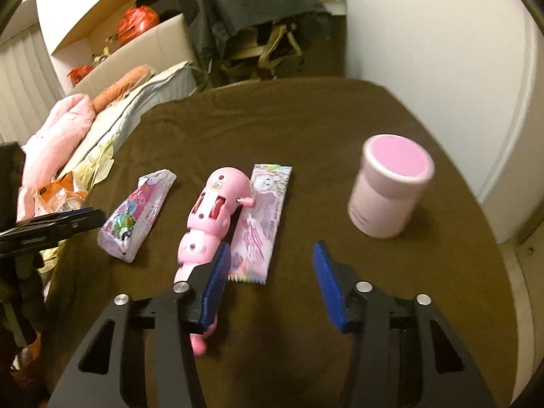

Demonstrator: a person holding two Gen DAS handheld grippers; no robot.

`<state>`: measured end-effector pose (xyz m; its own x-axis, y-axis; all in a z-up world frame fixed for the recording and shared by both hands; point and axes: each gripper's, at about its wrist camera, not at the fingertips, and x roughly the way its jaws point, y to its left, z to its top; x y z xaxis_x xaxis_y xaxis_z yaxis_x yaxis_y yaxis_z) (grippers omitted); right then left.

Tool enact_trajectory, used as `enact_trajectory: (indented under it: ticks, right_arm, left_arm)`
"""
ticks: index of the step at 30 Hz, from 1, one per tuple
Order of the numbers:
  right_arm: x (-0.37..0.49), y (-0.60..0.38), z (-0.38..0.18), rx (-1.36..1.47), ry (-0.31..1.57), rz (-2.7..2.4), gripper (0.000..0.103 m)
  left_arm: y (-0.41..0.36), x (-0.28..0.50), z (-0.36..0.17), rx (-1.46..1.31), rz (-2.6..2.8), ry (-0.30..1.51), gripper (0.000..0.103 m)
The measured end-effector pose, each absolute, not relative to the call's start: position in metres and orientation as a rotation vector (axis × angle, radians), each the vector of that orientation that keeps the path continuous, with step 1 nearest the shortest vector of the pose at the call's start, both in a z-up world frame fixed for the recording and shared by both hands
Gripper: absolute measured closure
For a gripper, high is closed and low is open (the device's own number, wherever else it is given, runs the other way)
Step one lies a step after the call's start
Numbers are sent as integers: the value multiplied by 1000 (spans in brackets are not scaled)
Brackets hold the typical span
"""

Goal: Collect trash
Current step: 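Grasp the pink tissue pack with the left tool while the right tool grasps the pink lollipop stick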

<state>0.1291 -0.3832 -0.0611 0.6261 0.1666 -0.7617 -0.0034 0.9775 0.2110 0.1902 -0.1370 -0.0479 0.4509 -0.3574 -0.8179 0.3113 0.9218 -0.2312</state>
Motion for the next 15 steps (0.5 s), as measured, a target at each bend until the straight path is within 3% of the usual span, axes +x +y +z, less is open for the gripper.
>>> enact_trajectory:
  ticks: [2, 5, 12, 15]
  right_arm:
    - [141, -384, -66, 210, 905, 118, 66]
    - [153, -382, -71, 213, 919, 152, 66]
    - [151, -366, -72, 122, 945, 149, 89]
    - [140, -375, -72, 150, 936, 116, 93]
  left_arm:
    - [-133, 187, -45, -52, -417, 1018, 42]
    - [-131, 184, -42, -46, -422, 1009, 42]
    - [-134, 181, -36, -50, -437, 996, 42]
    - [-136, 181, -36, -58, -441, 995, 42]
